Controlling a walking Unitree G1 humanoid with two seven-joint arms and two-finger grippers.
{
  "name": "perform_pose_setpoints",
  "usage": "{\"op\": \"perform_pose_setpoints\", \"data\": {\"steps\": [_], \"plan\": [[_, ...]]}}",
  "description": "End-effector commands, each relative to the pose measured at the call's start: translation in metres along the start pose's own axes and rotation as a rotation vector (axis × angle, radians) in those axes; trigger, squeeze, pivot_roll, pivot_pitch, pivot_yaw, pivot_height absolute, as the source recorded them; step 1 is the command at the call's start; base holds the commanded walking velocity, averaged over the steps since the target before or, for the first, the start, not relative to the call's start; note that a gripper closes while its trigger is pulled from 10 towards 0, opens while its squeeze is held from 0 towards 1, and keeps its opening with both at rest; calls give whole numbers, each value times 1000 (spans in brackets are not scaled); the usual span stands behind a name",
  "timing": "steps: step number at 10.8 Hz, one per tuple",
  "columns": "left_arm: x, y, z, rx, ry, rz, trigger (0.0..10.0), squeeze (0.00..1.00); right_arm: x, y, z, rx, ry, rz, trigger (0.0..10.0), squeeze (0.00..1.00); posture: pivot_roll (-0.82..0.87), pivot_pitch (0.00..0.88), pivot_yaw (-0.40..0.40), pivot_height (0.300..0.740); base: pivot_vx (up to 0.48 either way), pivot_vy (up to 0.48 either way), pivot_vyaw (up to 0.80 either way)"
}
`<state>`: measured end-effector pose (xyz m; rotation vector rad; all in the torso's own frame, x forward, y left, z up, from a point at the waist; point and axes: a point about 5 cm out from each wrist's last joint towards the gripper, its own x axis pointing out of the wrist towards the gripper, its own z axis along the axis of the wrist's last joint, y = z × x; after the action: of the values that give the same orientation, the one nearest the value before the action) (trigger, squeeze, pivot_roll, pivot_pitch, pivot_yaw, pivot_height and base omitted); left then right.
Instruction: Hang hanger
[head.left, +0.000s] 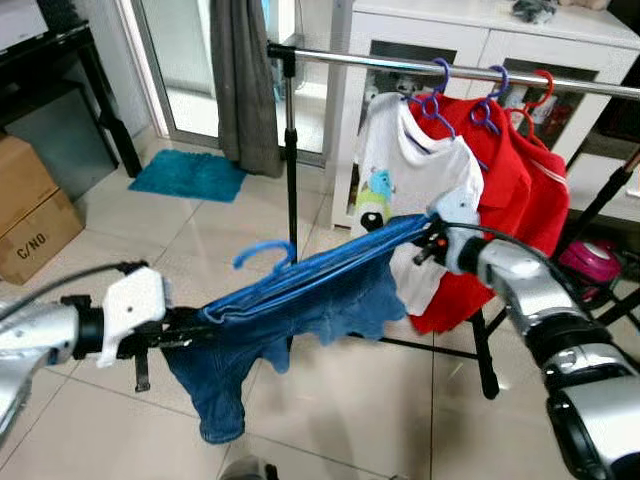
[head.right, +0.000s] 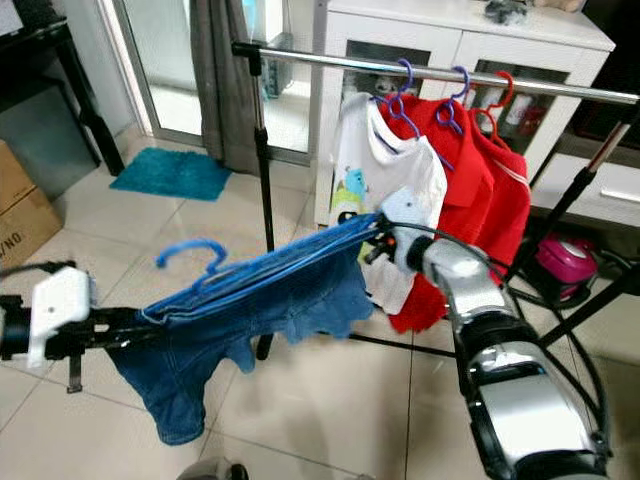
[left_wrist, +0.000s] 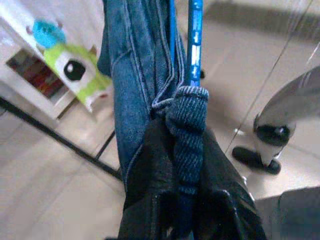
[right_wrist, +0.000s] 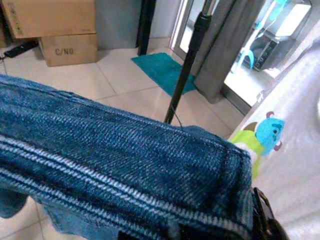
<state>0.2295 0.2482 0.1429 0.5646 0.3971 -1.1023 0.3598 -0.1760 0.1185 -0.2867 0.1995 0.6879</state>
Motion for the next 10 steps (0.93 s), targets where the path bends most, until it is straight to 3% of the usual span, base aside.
{"op": "perform_pose_setpoints", "data": {"steps": [1, 2, 4, 8, 10], "plan": [[-24, 1, -40, -99, 252, 42, 0, 0, -31, -52, 19, 28, -62, -275, 0, 0, 33, 0, -10, 740, 0, 0, 0], [-23, 11, -48, -115, 285, 175, 0, 0, -28, -49, 28, 12, -89, -241, 0, 0, 32, 0, -8, 740, 0, 0, 0], [-22, 10, -61, -141, 367, 207, 0, 0, -27, -47, 34, -14, -101, -220, 0, 0, 34, 0, -14, 740, 0, 0, 0], [-13, 15, -66, -109, 382, 247, 0, 0, -22, -38, 50, -57, -135, -162, 0, 0, 30, 0, -9, 740, 0, 0, 0], [-19, 16, -75, -78, 456, 259, 0, 0, -23, -38, 57, -76, -144, -176, 0, 0, 30, 0, -8, 740, 0, 0, 0]]}}
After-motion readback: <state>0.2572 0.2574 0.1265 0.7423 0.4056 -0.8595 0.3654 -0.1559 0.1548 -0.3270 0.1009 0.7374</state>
